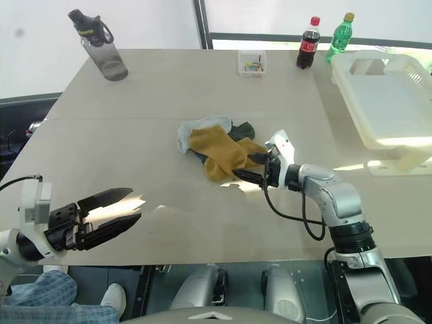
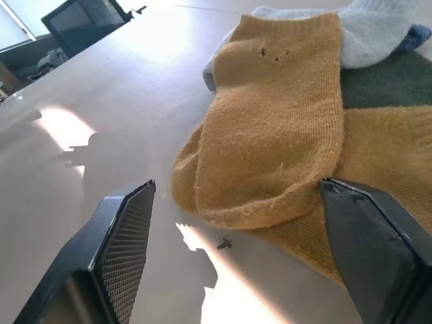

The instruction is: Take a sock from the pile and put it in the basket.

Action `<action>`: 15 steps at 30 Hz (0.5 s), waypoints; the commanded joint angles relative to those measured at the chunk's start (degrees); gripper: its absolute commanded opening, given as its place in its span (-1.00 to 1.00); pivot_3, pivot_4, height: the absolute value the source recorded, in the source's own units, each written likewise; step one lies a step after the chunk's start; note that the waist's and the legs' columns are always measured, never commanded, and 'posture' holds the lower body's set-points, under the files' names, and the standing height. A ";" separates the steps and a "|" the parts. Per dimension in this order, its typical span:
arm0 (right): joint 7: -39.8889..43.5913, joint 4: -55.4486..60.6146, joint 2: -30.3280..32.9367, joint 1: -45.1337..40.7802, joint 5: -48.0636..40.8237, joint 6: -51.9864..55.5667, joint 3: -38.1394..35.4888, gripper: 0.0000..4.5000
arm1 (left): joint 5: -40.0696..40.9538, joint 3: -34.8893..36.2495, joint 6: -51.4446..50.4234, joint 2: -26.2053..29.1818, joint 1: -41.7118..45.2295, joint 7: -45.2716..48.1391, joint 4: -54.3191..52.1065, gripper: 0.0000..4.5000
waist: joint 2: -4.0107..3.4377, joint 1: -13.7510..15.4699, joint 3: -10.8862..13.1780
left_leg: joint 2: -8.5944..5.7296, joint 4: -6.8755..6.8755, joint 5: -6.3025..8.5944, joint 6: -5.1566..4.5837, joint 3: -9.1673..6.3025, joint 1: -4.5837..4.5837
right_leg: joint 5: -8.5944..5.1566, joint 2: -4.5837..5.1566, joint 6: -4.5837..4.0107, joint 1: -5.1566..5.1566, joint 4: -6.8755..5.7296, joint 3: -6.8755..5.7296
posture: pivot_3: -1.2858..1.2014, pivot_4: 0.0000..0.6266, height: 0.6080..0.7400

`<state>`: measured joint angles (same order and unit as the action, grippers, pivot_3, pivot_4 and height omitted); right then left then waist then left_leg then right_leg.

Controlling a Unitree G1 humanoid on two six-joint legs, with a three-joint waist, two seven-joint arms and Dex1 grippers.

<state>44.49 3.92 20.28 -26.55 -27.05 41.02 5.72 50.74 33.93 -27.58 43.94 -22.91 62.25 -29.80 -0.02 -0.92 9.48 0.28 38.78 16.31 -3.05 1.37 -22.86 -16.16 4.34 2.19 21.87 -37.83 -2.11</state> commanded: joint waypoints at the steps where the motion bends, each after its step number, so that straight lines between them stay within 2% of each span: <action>1: -1.32 0.82 0.07 -1.68 0.36 -0.41 -0.92 -0.06 | -0.14 1.37 0.70 0.59 -0.04 0.11 -1.15 0.67 | 0.00 0.00 0.00 | 0.00 -0.01 0.00 0.00 0.00 -0.01 | 0.00 0.00 0.00 0.01 0.01 0.00 | 0.03 -0.52 1.00; 3: -1.82 0.45 0.14 -1.85 0.69 -0.42 -0.75 -0.38 | -0.18 1.33 0.69 0.60 0.00 0.07 -1.16 0.67 | 0.00 -0.02 0.00 | 0.00 -0.03 0.00 0.00 0.01 -0.01 | 0.00 0.00 0.00 0.02 0.01 0.00 | 0.03 -0.52 1.00; 4: -2.04 0.29 0.14 -1.91 0.87 -0.46 -0.68 -0.64 | -0.22 1.32 0.71 0.59 0.03 0.06 -1.13 0.67 | 0.00 -0.03 0.00 | 0.00 -0.04 0.00 0.00 0.01 -0.01 | 0.00 0.00 0.00 0.03 0.01 0.01 | 0.03 -0.52 1.00; 6: -2.30 -0.04 0.30 -1.98 1.61 -0.86 -0.34 -0.92 | -0.25 1.28 0.75 0.56 0.05 0.04 -1.13 0.67 | 0.00 -0.03 0.00 | 0.00 -0.06 -0.01 0.01 0.01 -0.01 | 0.00 0.00 0.00 0.03 0.01 0.01 | 0.03 -0.52 1.00; 15: -1.97 -0.09 0.51 -1.83 3.24 -1.87 -0.06 -0.92 | -0.46 1.09 0.92 0.37 -0.14 0.09 -1.21 0.67 | 0.00 -0.03 0.00 | 0.00 -0.12 -0.01 0.01 0.04 -0.02 | 0.00 0.00 -0.01 0.09 0.02 0.03 | 0.03 -0.52 1.00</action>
<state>42.18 2.44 20.40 -27.56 -23.60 40.10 5.83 50.61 33.93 -27.55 43.96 -22.87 62.22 -29.80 -0.02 -0.96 9.49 0.28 38.66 16.30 -3.03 1.41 -22.88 -16.17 4.34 2.18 21.97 -37.81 -2.08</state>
